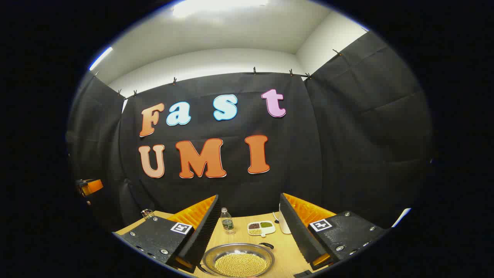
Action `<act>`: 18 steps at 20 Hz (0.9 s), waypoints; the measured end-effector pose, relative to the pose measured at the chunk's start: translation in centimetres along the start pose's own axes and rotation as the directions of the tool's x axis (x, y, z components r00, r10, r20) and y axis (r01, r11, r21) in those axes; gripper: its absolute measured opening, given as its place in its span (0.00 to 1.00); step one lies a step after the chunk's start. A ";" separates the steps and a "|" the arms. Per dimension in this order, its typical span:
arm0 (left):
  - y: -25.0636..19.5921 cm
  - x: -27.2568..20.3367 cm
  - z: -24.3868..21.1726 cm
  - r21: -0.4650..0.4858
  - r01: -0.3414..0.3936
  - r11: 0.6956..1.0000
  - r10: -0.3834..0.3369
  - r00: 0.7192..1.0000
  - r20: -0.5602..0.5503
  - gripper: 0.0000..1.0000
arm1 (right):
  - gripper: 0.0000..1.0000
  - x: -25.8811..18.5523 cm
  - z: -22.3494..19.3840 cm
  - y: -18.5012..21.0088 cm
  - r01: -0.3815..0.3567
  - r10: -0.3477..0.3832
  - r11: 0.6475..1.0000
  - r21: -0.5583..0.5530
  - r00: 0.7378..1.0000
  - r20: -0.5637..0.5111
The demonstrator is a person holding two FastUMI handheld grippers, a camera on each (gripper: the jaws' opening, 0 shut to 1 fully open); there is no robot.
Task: First push the handle of the pot to place it horizontally, then grasp the pot with both hands and set it on the induction cooktop.
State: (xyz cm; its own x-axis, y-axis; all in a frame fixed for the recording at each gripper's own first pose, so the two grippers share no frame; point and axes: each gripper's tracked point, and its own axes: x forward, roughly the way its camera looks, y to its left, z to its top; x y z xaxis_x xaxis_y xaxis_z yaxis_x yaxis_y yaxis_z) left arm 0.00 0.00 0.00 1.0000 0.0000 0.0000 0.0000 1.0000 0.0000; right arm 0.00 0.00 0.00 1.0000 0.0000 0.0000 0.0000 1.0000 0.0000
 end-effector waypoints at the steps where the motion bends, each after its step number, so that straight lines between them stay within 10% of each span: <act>1: 0.1 0.0 0.2 0.004 -0.002 1.000 0.002 1.000 0.003 0.97 | 0.95 -0.1 0.0 0.0 0.001 -0.001 1.000 -0.002 1.000 -0.001; 18: -0.6 -0.4 1.8 0.030 -0.001 1.000 -0.001 0.999 0.037 0.96 | 0.95 -0.4 0.9 0.5 -0.017 0.017 1.000 0.011 1.000 -0.001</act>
State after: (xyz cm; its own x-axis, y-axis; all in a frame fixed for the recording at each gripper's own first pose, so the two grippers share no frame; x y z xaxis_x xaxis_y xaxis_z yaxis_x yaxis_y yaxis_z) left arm -0.44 -0.63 1.81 0.9993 -0.0006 0.0369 -0.0005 0.9996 0.0295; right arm -0.35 0.55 0.86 0.9999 0.0165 -0.0009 -0.0165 0.9998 0.0113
